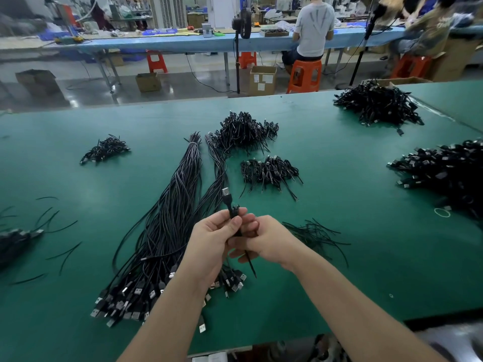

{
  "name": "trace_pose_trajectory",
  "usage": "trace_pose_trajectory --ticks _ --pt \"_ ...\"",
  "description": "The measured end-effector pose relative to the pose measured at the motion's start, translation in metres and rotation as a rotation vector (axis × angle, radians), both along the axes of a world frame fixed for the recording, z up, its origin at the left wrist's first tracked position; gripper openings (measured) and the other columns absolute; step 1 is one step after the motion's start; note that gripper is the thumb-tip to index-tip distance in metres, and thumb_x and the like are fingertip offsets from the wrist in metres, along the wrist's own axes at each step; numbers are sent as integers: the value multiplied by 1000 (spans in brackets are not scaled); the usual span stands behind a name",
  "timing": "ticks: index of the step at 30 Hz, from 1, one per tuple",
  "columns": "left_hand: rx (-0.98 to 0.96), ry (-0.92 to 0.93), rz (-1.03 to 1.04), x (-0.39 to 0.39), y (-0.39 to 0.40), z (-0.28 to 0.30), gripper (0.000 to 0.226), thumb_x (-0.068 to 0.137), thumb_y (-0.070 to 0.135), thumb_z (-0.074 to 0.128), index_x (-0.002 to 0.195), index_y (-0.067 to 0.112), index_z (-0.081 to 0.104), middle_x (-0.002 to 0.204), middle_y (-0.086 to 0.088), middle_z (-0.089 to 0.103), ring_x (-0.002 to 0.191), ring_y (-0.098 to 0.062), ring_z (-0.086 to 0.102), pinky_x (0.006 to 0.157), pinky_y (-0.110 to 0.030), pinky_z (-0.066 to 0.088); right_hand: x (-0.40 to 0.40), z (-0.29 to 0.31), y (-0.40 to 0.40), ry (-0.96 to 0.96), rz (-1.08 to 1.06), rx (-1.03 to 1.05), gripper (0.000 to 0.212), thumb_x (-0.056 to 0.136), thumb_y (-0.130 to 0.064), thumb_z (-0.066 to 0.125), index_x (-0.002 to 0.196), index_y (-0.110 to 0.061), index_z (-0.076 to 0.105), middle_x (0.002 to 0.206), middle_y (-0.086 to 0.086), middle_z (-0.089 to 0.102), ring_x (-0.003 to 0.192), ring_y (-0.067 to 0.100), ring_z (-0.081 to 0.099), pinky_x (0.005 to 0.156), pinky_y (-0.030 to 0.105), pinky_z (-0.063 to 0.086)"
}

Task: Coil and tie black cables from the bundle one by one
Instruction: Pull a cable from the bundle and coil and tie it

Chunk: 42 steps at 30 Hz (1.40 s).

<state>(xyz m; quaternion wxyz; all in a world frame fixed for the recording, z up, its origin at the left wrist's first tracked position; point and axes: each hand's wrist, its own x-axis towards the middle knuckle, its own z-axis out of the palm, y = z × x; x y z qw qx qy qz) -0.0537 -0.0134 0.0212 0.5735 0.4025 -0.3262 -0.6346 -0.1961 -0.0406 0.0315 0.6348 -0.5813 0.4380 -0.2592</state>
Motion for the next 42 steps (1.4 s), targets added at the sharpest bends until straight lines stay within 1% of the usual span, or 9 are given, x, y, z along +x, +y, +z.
trace_pose_trajectory --ticks 4,11,18,22,27,30,34,38,42 --pt "11 -101 7 2 -1 4 18 79 14 69 92 9 80 103 -21 75 87 -24 74 81 -49 62 5 -2 2 6 -35 2 16 93 -7 68 106 3 68 101 20 74 85 34 75 69 35 62" --pt "16 -192 29 3 -1 4 14 82 13 69 89 12 81 92 -16 76 80 -20 73 66 -31 60 10 -8 2 72 -29 -24 4 96 -15 65 95 -16 69 91 5 78 76 29 76 68 34 62" --pt "22 -283 80 -2 -2 1 20 92 4 66 88 16 82 93 -13 77 88 -20 73 84 -37 55 12 -14 1 117 -80 -86 9 99 -13 59 104 -14 67 98 8 76 77 30 75 77 46 62" --pt "-26 -484 152 8 -6 -5 13 89 14 73 89 23 83 104 -11 75 101 -22 70 94 -34 53 6 -13 -3 352 -72 -233 14 101 -21 56 88 -21 60 89 4 74 66 11 74 62 32 61" --pt "-71 -801 170 8 -12 -15 16 85 23 80 71 20 73 62 8 67 56 -8 56 60 -28 46 11 -21 -1 474 -6 -230 23 104 -17 45 88 -12 60 89 14 71 69 26 75 73 47 61" --pt "-38 -866 284 8 -15 -19 26 76 37 86 88 31 64 75 8 70 68 1 63 68 -24 50 10 -22 0 427 -48 -154 25 105 -16 43 84 -15 56 82 10 68 66 25 75 72 44 62" --pt "-34 -942 123 10 -19 -22 42 69 65 75 89 30 64 68 6 62 54 -2 50 53 -21 40 9 -22 2 516 -7 -197 25 103 -14 40 83 -16 54 83 8 68 69 27 74 59 33 59" --pt "-58 -1002 94 14 -26 -27 47 83 43 76 58 10 55 44 7 47 42 -8 34 43 -23 29 11 -29 3 569 56 -285 19 105 -21 38 95 -18 54 80 3 61 70 27 66 63 42 57" --pt "-27 -1007 40 20 -35 -30 44 87 36 75 60 5 58 42 10 42 39 -5 32 39 -20 28 14 -47 6 204 -26 -58 29 108 -34 33 86 -23 49 71 -6 44 61 15 40 62 36 37"
